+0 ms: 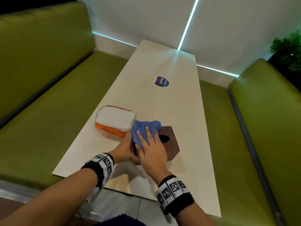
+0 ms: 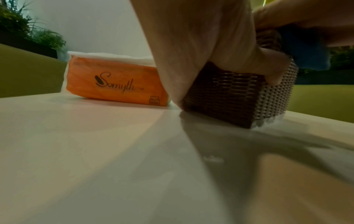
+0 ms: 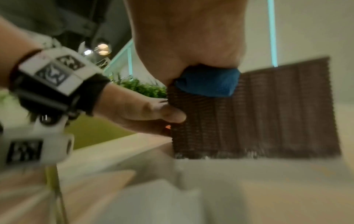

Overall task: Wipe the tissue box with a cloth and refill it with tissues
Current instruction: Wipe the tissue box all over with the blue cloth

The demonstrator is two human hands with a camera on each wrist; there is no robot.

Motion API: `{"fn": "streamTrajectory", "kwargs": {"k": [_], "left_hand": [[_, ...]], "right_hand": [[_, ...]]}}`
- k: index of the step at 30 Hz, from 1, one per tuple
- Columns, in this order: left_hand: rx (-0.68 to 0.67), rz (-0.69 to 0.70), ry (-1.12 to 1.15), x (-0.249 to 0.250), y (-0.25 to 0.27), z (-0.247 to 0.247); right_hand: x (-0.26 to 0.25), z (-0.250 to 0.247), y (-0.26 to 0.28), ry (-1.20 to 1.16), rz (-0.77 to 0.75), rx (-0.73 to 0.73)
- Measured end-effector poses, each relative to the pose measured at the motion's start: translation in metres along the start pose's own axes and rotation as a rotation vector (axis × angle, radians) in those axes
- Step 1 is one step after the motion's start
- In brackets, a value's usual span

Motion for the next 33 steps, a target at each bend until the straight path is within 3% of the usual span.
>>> {"fn": "streamTrajectory", "kwargs": {"k": [3,6,8,12,14,17,20,22,24,27,30,33], "left_hand": [[0.031,-0.001,-0.003,-0.002,0.001,0.000],[0.038,0.005,-0.031,0.000,0.000,0.001],[0.030,-0.001,-0.045,0.000,-0.001,0.002],[0.032,-0.022,-0.044,-0.002,-0.003,0.002],[0.035,-0.034,-0.032,-0.003,-0.002,0.003],[0.044,-0.016,-0.059,-0.001,-0.002,0.003],[0.034,-0.015,-0.063,0.000,-0.004,0.004],[0.028,-0.025,-0.080,-0.001,-0.006,0.004],[0.031,-0.033,-0.074,-0.003,-0.006,0.004],[0.053,-0.045,-0.057,-0.006,-0.003,0.003],[0.037,-0.021,-0.056,-0.005,-0.004,0.003],[0.019,-0.026,-0.020,-0.005,-0.005,0.002]], "right_hand": [[0.035,-0.002,-0.001,0.017,-0.025,-0.049],[0.087,-0.013,-0.002,-0.073,0.198,0.011],[0.080,-0.015,0.001,-0.092,0.343,0.059],[0.003,-0.004,0.015,-0.076,0.122,0.122],[0.007,0.001,0.020,-0.080,0.012,0.088],[0.058,-0.003,0.012,-0.072,0.112,0.022],[0.072,-0.012,0.006,-0.116,0.344,0.115],[0.036,-0.008,0.012,-0.079,0.291,0.142],[0.006,0.002,0.022,-0.107,0.124,0.131],[0.027,0.001,0.021,-0.095,0.063,0.039],[0.080,-0.014,0.010,-0.129,0.244,0.026],[0.090,-0.035,0.006,-0.326,0.450,0.090]]}}
Point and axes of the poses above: each hand's wrist, its own y-axis away from the middle knuckle, its own z-axis out of the palm, x = y × z, the point moved 2 cm from there along -y, towards the middle knuckle, and after that the axes turned 10 degrees about z, right-handed, at the moved point
